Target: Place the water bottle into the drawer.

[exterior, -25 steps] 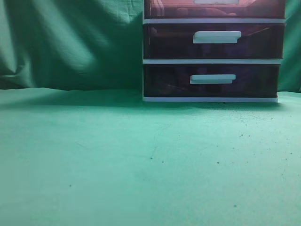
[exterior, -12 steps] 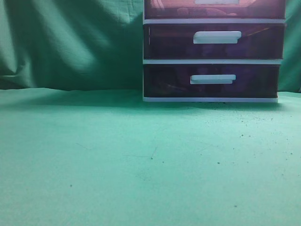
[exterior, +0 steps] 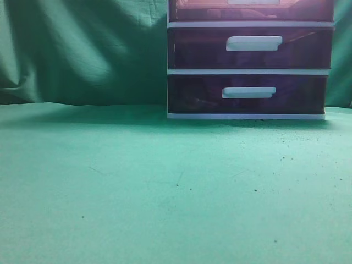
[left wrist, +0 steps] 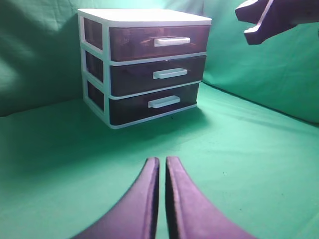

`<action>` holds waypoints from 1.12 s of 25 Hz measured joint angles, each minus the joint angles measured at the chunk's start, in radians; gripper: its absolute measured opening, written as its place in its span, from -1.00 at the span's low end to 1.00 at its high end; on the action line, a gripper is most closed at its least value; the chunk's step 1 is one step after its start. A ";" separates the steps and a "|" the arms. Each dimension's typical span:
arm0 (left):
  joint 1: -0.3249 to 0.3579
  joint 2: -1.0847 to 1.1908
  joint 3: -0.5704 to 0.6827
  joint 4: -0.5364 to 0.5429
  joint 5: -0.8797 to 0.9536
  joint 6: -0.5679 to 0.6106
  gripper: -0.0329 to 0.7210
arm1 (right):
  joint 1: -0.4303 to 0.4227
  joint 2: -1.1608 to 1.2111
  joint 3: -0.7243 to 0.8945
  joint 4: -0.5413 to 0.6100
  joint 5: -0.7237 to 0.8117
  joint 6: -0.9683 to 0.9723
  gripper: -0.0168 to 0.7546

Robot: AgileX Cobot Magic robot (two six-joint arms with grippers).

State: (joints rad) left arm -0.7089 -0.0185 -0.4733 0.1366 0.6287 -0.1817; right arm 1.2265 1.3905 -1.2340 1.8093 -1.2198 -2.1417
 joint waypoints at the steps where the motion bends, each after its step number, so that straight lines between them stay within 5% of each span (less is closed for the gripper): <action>1: 0.000 0.000 0.027 0.000 -0.035 -0.004 -0.91 | 0.017 -0.002 0.000 0.000 0.000 0.000 -0.96; 14: 0.000 0.000 0.321 0.002 -0.153 -0.023 -0.91 | 0.134 -0.002 0.000 0.000 0.000 -0.002 -0.96; 28: 0.000 0.000 0.358 0.002 -0.158 -0.027 -0.91 | 0.134 -0.002 0.000 0.000 0.004 0.080 -0.96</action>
State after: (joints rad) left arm -0.7089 -0.0185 -0.1150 0.1384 0.4706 -0.2088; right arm 1.3601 1.3888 -1.2340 1.8093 -1.2158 -2.0620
